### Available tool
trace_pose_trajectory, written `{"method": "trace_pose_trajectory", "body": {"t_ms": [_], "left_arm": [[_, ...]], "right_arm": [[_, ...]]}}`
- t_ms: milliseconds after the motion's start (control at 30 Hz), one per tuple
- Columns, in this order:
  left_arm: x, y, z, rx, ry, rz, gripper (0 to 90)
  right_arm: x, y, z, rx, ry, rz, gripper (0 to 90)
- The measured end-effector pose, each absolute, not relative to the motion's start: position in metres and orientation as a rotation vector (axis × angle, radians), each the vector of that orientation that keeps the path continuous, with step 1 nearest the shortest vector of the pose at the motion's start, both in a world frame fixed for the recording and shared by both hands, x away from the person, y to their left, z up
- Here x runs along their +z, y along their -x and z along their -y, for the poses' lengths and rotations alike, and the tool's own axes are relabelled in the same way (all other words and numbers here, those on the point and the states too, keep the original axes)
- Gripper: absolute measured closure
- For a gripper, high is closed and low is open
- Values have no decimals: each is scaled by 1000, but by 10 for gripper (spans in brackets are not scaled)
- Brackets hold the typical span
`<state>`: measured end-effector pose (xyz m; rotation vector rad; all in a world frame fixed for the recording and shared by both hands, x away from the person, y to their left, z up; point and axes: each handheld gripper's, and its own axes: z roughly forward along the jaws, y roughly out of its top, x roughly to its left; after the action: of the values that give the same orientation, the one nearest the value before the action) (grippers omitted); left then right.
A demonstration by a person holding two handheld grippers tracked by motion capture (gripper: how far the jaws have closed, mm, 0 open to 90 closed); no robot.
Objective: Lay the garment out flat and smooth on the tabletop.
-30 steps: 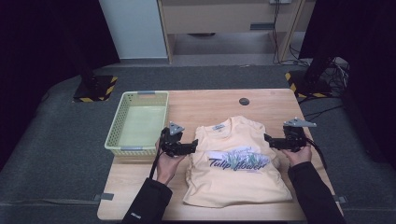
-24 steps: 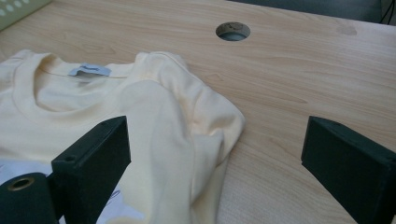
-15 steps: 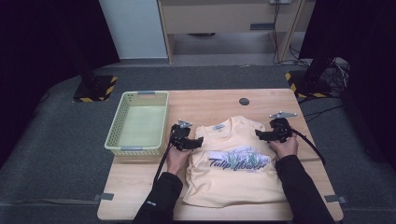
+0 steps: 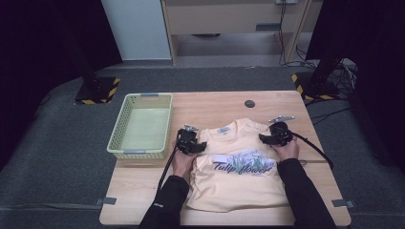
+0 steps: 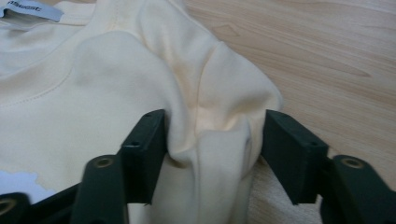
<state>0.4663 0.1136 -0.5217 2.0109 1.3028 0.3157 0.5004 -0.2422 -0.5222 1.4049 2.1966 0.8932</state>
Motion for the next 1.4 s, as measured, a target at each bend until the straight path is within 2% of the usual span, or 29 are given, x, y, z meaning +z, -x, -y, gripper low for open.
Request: {"method": "trace_pose_trajectory", "body": {"t_ms": [100,267,433,733,1033,1300,1400], "left_arm": [[-524,-468,-114,290,-2007,-1297,631],[-523,-468,-111,279,-2018,-1282,796],[-513,-472,-106,322,-2056,-1267,832],[-477,-484,-94,452,-2090,-1185,839],[-434,-495,-90,586,-2010,-1095,840],[-436,-508,-92,636,-1909,-1077,831],[-440,-512,-90,637,-1927,-1127,793]], "right_arm": [[-523,-498,241,907,-1410,-2191,583],[-522,-495,239,920,-1428,-2179,735],[-516,-491,242,977,-1432,-2180,802],[-499,-485,252,1087,-1443,-2071,812],[-480,-479,253,1146,-1386,-1909,810],[-468,-487,242,1088,-1404,-1802,792],[-468,-491,241,1067,-1415,-1785,722]]}}
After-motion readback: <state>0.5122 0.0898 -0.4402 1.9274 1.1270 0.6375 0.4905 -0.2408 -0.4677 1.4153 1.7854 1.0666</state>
